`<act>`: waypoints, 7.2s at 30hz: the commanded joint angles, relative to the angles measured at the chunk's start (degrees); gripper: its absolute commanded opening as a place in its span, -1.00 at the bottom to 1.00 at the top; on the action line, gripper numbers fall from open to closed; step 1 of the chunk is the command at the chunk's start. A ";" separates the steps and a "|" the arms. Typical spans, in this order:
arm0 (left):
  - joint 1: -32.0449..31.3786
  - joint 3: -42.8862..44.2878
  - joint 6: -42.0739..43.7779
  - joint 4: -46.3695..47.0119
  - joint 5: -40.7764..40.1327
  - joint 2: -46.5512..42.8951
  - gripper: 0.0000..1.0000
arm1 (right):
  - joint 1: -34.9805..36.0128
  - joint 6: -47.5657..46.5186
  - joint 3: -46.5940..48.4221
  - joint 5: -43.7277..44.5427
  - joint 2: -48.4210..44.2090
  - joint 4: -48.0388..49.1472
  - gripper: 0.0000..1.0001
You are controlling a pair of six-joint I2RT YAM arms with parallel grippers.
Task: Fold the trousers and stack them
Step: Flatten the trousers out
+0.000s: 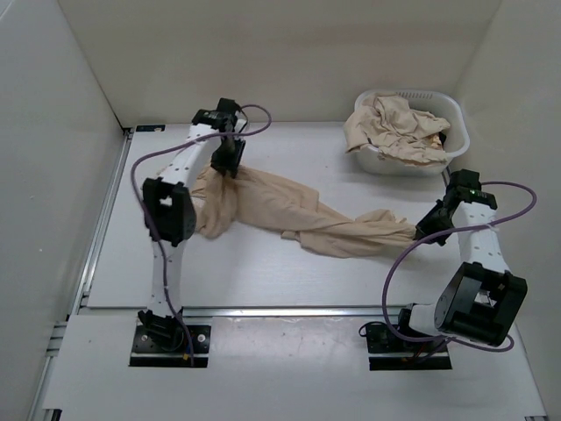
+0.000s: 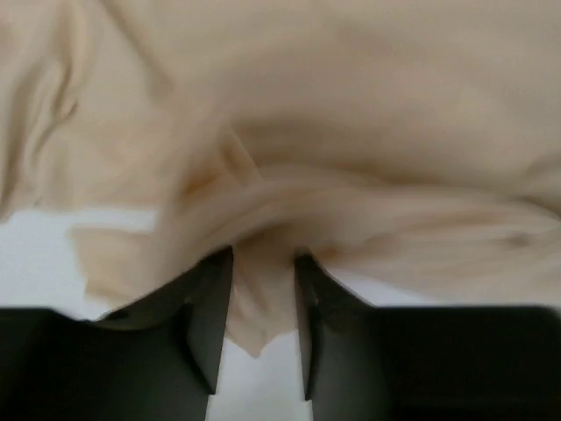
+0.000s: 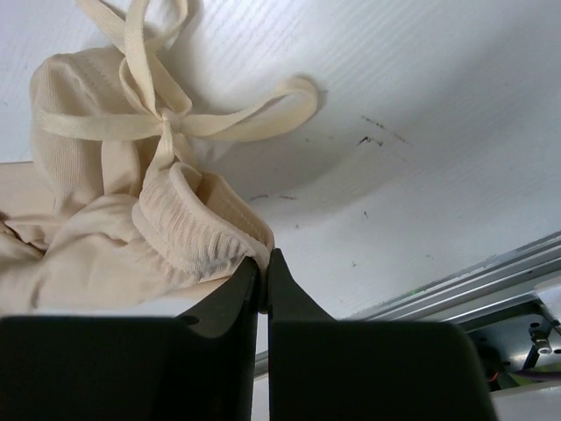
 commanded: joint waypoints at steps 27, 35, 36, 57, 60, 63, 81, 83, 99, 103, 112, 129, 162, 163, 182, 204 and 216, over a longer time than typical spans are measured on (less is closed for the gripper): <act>13.86 -41.87 -0.19 30.68 -2.78 -13.95 0.70 | -0.29 -1.33 -3.13 0.58 0.65 3.62 -1.00; 15.95 -46.25 -0.19 28.94 4.51 -16.56 -0.72 | -0.82 -0.81 -1.74 3.46 0.65 2.40 -1.00; 16.83 -46.96 -0.19 27.71 4.52 -18.40 -0.72 | -0.82 -1.33 -1.12 3.48 0.65 1.87 -1.00; 45.94 -15.62 -0.19 -3.05 2.59 -12.50 -0.72 | -4.42 -6.17 13.03 14.64 6.44 -4.98 -1.00; 45.23 -6.98 -0.19 -4.82 1.80 -7.62 -0.72 | -4.42 -6.17 17.42 17.01 7.77 -6.66 -1.00; 44.70 -8.90 -0.19 -4.82 1.79 -8.13 -0.65 | -4.42 -6.17 18.05 18.25 6.55 -7.36 -1.00; 36.61 -1.44 -0.19 2.73 -2.60 0.21 0.39 | -4.42 -6.17 15.50 17.72 7.51 -6.22 -1.00; 37.22 -1.44 -0.19 3.43 -2.60 -1.18 0.54 | -4.42 -6.17 14.97 17.20 6.98 -6.22 -1.00; 45.93 -26.76 -0.19 18.81 0.92 -4.54 -0.37 | -4.42 -6.69 8.03 14.73 5.83 -3.06 -1.00; 45.93 -24.12 -0.19 22.06 6.00 -1.03 0.13 | -4.42 -6.69 8.64 14.73 7.85 -3.06 -1.00; 44.00 -23.59 -0.19 25.50 7.32 0.74 0.38 | -4.42 -6.69 8.64 14.73 8.39 -2.53 -1.00; 46.28 -31.59 -0.19 24.27 11.47 -11.49 0.00 | -4.42 -7.22 11.28 14.12 10.58 -3.06 -1.00; 52.26 -39.48 -0.19 19.41 13.49 -29.17 0.45 | -4.42 -7.75 9.00 13.15 10.58 -2.53 -1.00; 52.26 -42.02 -0.19 20.57 13.48 -27.75 0.39 | -4.42 -7.75 9.00 13.15 10.58 -2.01 -1.00; 48.22 -38.17 -0.19 32.62 10.84 -11.47 0.28 | -4.42 -7.22 6.18 11.92 9.97 -1.47 -1.00; 49.61 -33.25 -0.19 23.92 12.17 -6.53 -0.72 | -4.42 -4.76 24.51 11.39 11.90 -8.32 -1.00; 59.02 -36.15 -0.19 13.46 2.33 -26.50 -0.72 | -12.86 1.39 24.73 6.20 0.83 -13.42 -1.00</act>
